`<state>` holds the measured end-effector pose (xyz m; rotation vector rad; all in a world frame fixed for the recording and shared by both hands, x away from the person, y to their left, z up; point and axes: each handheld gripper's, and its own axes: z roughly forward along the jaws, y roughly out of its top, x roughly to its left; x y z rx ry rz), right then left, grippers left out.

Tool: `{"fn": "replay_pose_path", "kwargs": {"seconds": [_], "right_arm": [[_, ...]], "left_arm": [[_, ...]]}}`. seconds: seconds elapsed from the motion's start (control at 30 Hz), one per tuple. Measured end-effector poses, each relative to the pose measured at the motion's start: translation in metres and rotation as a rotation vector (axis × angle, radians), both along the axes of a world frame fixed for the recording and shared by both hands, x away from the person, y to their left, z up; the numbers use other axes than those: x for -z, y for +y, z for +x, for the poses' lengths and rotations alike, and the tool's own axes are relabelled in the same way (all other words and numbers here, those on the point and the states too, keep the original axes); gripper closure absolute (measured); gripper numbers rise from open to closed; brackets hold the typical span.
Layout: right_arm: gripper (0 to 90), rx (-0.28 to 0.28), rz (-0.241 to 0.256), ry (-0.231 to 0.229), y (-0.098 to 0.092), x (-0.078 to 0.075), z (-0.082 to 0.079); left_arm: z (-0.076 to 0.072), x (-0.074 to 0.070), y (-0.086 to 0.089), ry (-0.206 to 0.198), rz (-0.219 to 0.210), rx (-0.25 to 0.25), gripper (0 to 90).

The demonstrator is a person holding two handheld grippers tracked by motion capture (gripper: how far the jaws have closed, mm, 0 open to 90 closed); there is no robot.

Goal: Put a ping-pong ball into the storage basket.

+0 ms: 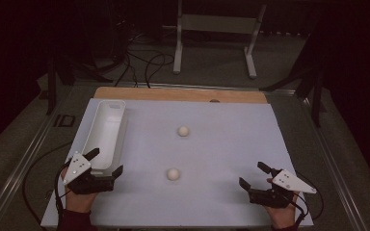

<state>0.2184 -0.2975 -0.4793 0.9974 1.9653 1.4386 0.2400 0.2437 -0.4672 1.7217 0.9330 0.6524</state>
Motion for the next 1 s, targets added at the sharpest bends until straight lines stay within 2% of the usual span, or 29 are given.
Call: {"fn": "replay_pose_path", "kwargs": {"seconds": [0.23,0.47,0.5,0.57,0.63,1.0], "right_arm": [[10.0,0.007,-0.001,-0.006,0.000,0.000,0.000],[9.9,0.020,-0.007,-0.012,-0.002,0.001,0.001],[10.0,0.020,-0.008,-0.012,-0.002,0.001,0.001],[9.9,0.018,-0.009,-0.015,-0.001,0.001,0.001],[10.0,0.011,-0.014,-0.017,-0.001,0.001,0.001],[9.9,0.012,-0.027,-0.014,0.001,0.001,0.001]], "left_arm": [[-0.001,-0.003,0.002,-0.016,0.010,-0.034,0.1],[-0.001,-0.009,0.007,-0.023,-0.027,-0.057,0.1],[-0.001,-0.012,0.008,-0.032,-0.008,-0.069,0.1],[-0.001,-0.013,0.009,-0.037,-0.010,-0.073,0.1],[0.001,-0.017,0.013,-0.045,-0.043,-0.075,0.1],[0.002,-0.022,0.008,-0.033,-0.022,-0.041,0.2]]}}
